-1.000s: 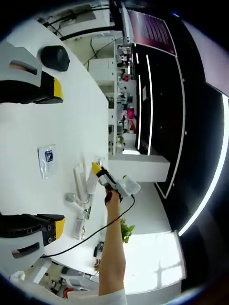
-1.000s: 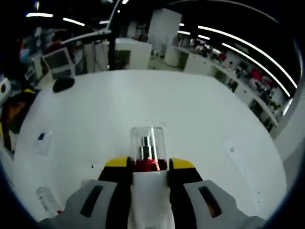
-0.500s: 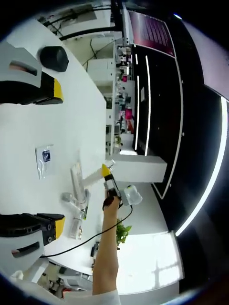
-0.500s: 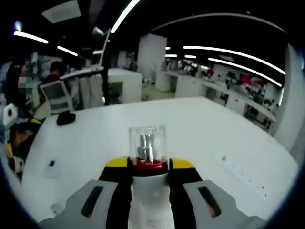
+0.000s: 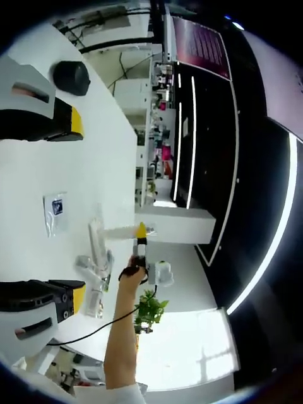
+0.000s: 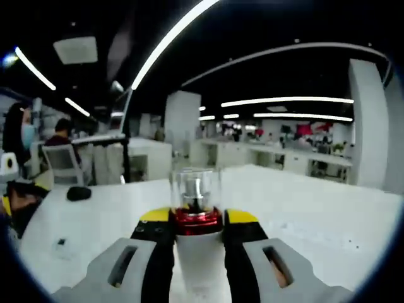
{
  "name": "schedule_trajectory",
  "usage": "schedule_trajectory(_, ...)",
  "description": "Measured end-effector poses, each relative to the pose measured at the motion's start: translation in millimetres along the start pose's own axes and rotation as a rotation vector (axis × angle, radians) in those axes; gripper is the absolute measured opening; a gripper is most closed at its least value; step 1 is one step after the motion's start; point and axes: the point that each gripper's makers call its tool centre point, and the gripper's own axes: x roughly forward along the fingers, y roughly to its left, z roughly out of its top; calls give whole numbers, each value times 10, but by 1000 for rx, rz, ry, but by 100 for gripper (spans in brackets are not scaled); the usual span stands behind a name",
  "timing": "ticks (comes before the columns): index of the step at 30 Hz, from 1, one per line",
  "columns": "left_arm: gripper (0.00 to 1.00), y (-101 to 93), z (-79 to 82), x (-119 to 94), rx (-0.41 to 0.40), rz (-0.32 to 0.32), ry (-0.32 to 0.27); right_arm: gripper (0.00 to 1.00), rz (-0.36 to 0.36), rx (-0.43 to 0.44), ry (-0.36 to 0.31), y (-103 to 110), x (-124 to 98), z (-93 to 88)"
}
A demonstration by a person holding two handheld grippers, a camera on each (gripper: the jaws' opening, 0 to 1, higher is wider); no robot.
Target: Arrange the skincare products in the storage area until every visible bottle or jar stands upright without overlapping.
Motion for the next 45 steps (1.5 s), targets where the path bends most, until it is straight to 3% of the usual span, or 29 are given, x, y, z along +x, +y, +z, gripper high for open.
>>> schedule_trajectory(7,94,-4,0,2,0,-2,-2,27,-41,28,-12,-77,-28,-93)
schedule_trajectory(11,94,-23,-21,21,-9,-12,-1,27,-33,50,-44,-62,-26,-65)
schedule_trajectory(15,96,-73,-36,33,-11,-36,0,28,-37,66,-13,-59,-49,-71)
schedule_trajectory(20,99,-142,-43,48,-14,-61,1,29,-16,51,-24,-19,-96,-75)
schedule_trajectory(22,99,-157,-47,53,-13,-66,2,31,-32,93,-62,-62,-108,-26)
schedule_trajectory(25,99,-189,-52,56,-14,-82,4,43,-24,100,-82,-49,-123,20)
schedule_trajectory(28,99,-214,-42,55,-20,-96,-4,48,-9,33,-11,31,-121,-74)
schedule_trajectory(35,99,-214,-31,50,-27,-105,-9,77,25,90,-27,105,-95,-115)
schedule_trajectory(41,99,-203,-14,38,-22,-99,-7,67,15,110,-6,79,-96,-172)
schedule_trajectory(45,99,-190,17,18,-13,-92,-12,69,11,102,33,58,-90,-249)
